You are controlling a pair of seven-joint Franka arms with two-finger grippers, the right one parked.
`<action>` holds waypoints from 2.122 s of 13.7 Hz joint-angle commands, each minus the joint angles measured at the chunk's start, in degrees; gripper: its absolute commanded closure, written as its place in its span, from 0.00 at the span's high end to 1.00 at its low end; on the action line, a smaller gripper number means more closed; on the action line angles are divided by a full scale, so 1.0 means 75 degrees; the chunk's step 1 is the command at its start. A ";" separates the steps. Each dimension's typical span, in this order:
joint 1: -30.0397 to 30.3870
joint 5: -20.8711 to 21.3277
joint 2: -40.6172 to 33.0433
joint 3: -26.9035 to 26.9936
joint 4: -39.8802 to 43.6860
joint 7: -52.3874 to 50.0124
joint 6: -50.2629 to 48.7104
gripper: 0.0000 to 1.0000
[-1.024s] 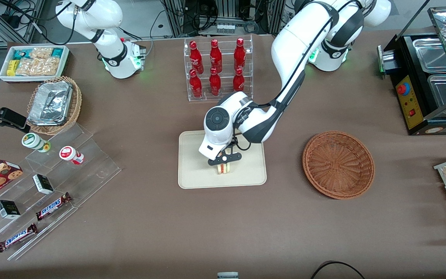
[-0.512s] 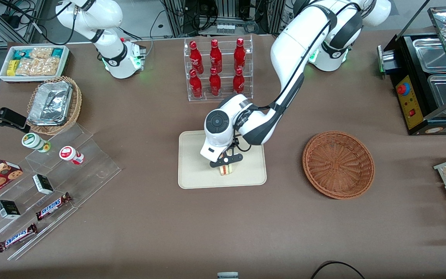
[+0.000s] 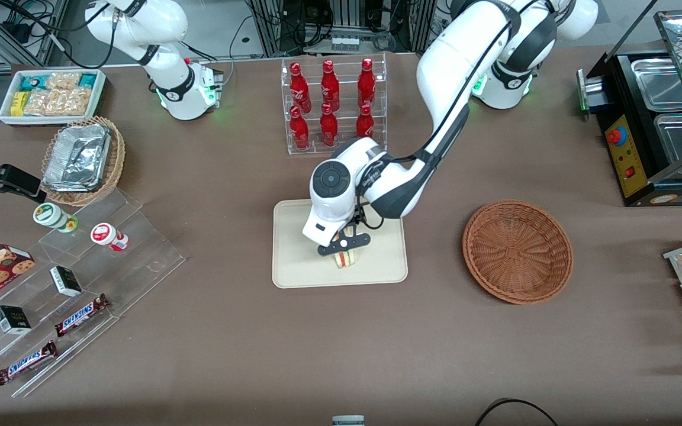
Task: Place sandwich from basket to tray
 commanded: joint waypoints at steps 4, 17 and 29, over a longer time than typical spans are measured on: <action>0.0494 0.0183 -0.1164 0.0061 -0.0380 -0.0074 -0.0984 1.00; 0.3728 0.0042 -0.4469 0.0037 -0.3862 0.5522 -0.1243 1.00; 0.5934 -0.0227 -0.6299 -0.0244 -0.3115 0.8856 -0.4264 1.00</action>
